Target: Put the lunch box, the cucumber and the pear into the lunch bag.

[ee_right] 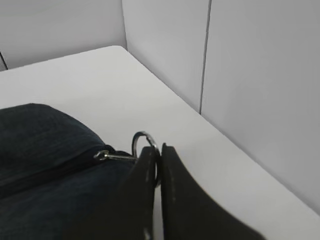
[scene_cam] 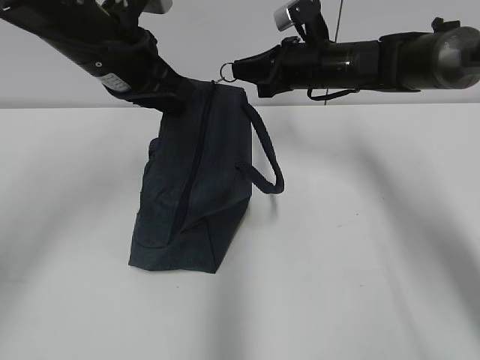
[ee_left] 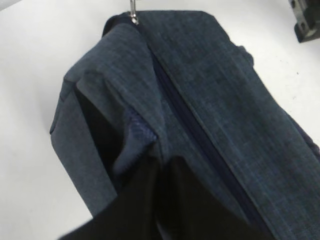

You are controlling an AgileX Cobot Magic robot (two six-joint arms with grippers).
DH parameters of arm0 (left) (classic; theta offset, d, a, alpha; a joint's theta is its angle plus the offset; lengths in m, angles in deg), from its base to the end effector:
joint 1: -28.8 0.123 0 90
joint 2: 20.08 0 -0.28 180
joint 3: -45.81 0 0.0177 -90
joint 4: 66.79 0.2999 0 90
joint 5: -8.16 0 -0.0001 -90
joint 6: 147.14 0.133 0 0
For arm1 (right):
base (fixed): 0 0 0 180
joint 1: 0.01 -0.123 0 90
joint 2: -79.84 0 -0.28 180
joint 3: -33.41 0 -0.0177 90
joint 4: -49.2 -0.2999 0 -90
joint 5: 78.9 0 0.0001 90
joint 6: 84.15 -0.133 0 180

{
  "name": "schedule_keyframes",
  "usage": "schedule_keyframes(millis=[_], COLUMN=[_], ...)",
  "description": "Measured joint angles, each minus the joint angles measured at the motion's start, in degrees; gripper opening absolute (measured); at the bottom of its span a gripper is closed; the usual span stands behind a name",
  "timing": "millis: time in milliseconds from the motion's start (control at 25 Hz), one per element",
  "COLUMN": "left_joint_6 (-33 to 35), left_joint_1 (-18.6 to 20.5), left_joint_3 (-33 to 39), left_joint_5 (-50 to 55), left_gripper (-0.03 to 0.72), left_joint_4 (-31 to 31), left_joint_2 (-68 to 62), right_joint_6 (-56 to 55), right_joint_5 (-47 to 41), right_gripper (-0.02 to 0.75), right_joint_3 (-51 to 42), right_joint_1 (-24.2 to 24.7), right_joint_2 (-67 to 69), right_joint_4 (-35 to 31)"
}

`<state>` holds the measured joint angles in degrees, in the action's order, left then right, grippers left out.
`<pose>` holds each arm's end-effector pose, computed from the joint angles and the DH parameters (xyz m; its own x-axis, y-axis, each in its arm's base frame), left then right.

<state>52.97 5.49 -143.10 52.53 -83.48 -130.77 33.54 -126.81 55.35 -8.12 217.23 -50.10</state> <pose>0.4219 -0.2109 0.2344 -0.6754 0.4397 -0.5920 0.5936 0.8005 -0.0826 0.5523 0.1772 0.1758 -0.0617 -0.1747 -0.9827 -0.8349 0.5485 -0.0451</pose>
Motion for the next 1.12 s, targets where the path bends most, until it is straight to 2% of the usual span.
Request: schedule_keyframes(millis=[440,1120], left_joint_6=[0.27,0.82], left_joint_1=[-0.11,-0.11], left_joint_3=[0.00,0.05], left_joint_5=[0.77,3.98], left_gripper=[0.003,0.002], left_joint_4=[-0.05,0.37], left_joint_2=[0.17,3.76], right_joint_6=[-10.05,-15.59], right_joint_5=[-3.21,-4.33], right_gripper=[0.000,0.000], right_joint_3=[0.00,0.26], right_joint_1=[1.21,1.47], right_joint_2=[1.34,4.48], right_joint_4=[-0.35,-1.04])
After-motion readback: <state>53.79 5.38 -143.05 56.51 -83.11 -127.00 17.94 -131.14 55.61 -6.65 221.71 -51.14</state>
